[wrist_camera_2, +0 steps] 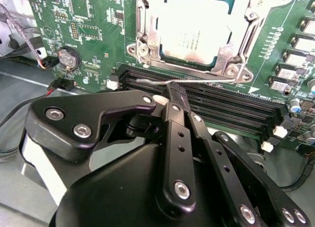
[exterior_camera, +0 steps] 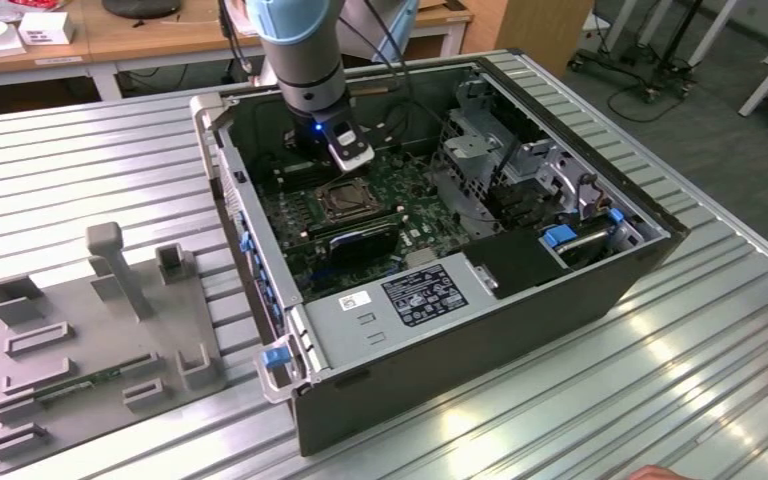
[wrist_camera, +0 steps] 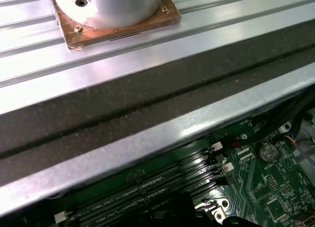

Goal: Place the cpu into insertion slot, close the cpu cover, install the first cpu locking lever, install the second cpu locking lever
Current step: 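Install the first cpu locking lever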

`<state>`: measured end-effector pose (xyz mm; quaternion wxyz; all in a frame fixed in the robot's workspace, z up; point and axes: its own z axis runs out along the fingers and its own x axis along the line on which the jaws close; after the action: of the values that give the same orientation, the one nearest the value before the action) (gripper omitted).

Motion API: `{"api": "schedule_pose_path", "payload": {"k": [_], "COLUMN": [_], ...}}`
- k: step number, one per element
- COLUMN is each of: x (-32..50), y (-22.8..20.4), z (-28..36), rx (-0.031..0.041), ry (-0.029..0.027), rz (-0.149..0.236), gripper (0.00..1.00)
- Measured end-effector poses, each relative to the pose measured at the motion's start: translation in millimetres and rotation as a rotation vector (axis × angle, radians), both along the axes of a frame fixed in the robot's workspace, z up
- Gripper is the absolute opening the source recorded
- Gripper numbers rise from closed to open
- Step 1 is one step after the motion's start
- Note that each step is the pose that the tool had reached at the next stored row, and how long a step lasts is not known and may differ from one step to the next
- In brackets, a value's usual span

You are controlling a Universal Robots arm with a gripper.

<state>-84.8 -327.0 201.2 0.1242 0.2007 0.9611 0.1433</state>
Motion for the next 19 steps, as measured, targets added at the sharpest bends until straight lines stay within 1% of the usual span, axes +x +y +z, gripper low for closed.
{"api": "schedule_pose_path", "payload": {"k": [19], "x": [0.1], "y": [-0.2], "z": [-5.5], "rx": [-0.0001], "ry": [0.0], "rz": [0.0], "gripper": [0.1]}}
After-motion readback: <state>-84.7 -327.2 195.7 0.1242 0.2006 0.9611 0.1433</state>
